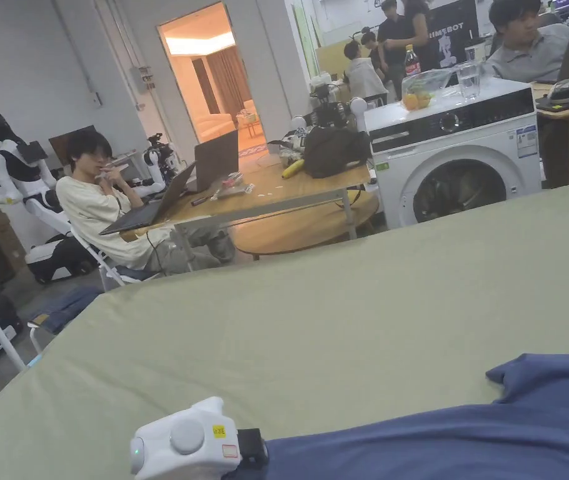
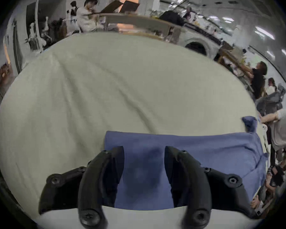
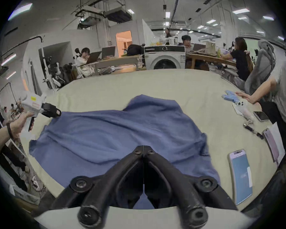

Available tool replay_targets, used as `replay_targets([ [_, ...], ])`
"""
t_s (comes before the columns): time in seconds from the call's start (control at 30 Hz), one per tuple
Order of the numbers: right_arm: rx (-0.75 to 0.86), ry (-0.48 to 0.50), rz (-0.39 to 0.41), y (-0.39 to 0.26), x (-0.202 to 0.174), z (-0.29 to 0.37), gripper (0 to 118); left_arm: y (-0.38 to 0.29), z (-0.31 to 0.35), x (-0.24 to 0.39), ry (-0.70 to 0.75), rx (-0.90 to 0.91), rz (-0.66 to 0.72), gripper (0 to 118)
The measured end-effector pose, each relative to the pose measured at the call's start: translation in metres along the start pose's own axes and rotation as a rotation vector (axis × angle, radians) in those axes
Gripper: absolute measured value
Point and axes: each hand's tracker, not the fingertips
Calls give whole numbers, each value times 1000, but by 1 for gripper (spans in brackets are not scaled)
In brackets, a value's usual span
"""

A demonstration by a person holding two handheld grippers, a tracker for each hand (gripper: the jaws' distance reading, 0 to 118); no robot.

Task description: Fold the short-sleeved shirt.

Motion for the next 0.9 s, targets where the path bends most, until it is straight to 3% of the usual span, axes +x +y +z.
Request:
replay_targets([
  [0.07,-31,-14,19,2,16,-3,0,-3,-15,-1,-5,-40,-16,29],
  [0.1,-46,-25,21,7,22,-6,0,-7,-15,3,12,-16,-15,11],
  [0.13,-54,-32,20,12,27,-9,0,-9,-14,7,14,2,-16,0],
  [0.2,-59,-26,10,29,42,-19,3,-7,-14,12,-29,-27,-75,0],
  [0.27,-74,-39,-3,52,55,-35,38,-5,-20,19,23,-44,-93,0],
  [0.3,-86,-52,-12,66,62,-47,48,-4,-21,20,31,-53,-108,0],
  [0.37,-152,-61,-22,90,77,-76,48,-2,-21,21,31,-66,-106,0],
  [0.47,-297,-89,-42,116,95,-137,45,-7,-19,22,41,-59,-103,0],
  [0.53,-404,-111,-59,117,109,-178,27,-9,-18,23,46,-48,-85,0],
  [0.63,-524,-72,-81,108,110,-215,18,-16,-10,30,49,-40,-85,0],
  [0.7,-453,-123,-26,102,98,-207,11,-16,-9,32,54,-43,-89,0],
  [0.73,-440,-121,-4,101,96,-206,0,-17,-8,34,59,-43,-95,0],
  [0.83,-412,-131,10,95,89,-197,0,-17,-10,30,72,-32,-119,0],
  [0.9,-336,-118,-46,96,91,-176,0,-17,13,20,7,48,-89,0],
])
